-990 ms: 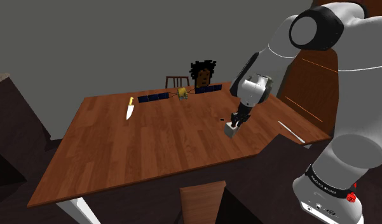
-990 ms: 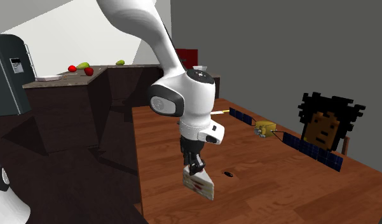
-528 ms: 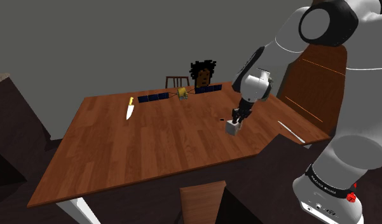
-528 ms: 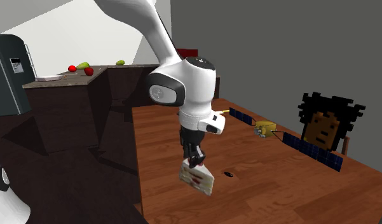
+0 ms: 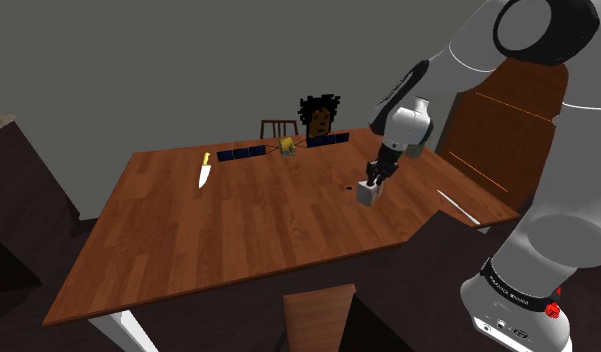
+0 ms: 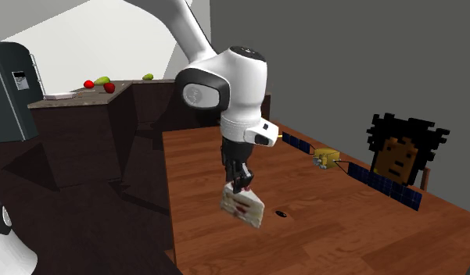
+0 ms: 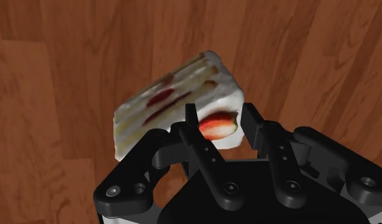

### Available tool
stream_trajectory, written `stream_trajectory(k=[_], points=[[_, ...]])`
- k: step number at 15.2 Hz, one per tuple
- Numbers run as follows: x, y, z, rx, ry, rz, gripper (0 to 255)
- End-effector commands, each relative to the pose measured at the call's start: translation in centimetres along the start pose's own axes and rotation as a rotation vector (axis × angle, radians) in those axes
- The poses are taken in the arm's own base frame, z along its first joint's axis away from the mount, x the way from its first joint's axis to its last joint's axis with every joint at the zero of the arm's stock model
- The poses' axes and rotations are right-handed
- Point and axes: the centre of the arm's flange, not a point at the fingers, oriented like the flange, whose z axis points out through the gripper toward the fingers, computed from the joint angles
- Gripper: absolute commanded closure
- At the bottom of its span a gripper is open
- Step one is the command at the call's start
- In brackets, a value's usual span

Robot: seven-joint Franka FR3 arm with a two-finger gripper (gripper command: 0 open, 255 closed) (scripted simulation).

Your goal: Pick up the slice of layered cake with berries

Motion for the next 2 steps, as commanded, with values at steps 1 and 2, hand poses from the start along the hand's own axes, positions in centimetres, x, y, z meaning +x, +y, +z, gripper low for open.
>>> stream_trajectory(k=[1,2], points=[[-0.06,-0.09,-0.62,0.0,0.0,0.0,255],[-0.07,-0.09,-0.62,0.0,0.0,0.0,255]])
